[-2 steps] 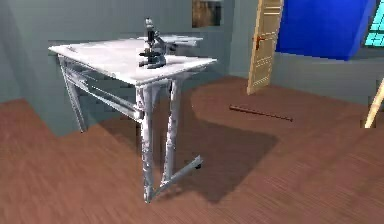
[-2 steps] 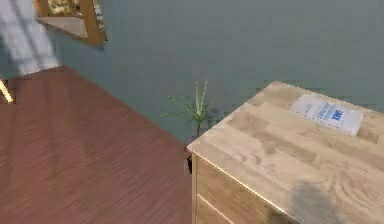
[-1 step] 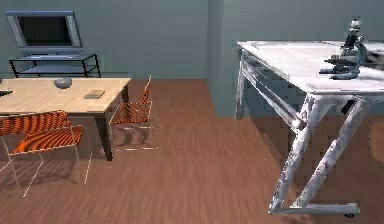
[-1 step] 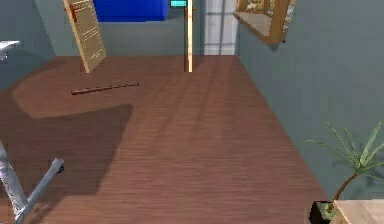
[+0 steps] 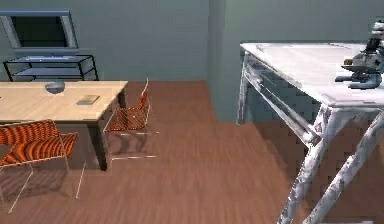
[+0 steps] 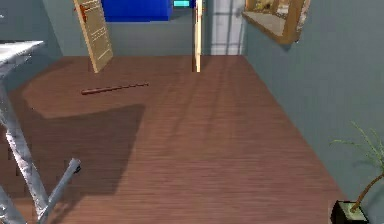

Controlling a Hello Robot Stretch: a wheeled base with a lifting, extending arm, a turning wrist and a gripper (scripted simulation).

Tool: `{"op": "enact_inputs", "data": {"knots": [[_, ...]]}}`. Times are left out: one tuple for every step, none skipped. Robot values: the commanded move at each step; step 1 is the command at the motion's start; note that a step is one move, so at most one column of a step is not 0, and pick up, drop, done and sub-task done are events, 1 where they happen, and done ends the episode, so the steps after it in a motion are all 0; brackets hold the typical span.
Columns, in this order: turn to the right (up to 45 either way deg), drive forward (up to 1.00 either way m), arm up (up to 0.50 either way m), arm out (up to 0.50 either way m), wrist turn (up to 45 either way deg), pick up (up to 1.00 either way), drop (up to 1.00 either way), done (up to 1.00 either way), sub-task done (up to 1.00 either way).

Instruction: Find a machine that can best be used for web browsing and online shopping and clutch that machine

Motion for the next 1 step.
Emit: {"op": "enact_inputs", "data": {"knots": [[-45.0, 0.0, 0.0, 0.0, 0.0, 0.0, 0.0, 0.0, 0.0]]}}
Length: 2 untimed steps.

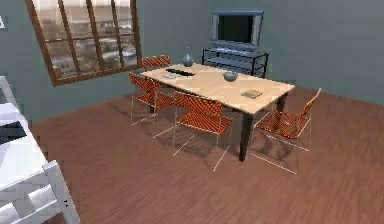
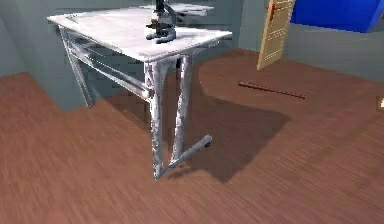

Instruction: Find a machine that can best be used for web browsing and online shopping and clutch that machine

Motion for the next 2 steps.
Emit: {"op": "enact_inputs", "data": {"knots": [[-12.0, 0.0, 0.0, 0.0, 0.0, 0.0, 0.0, 0.0, 0.0], [0.0, 1.0, 0.0, 0.0, 0.0, 0.0, 0.0, 0.0, 0.0]]}}
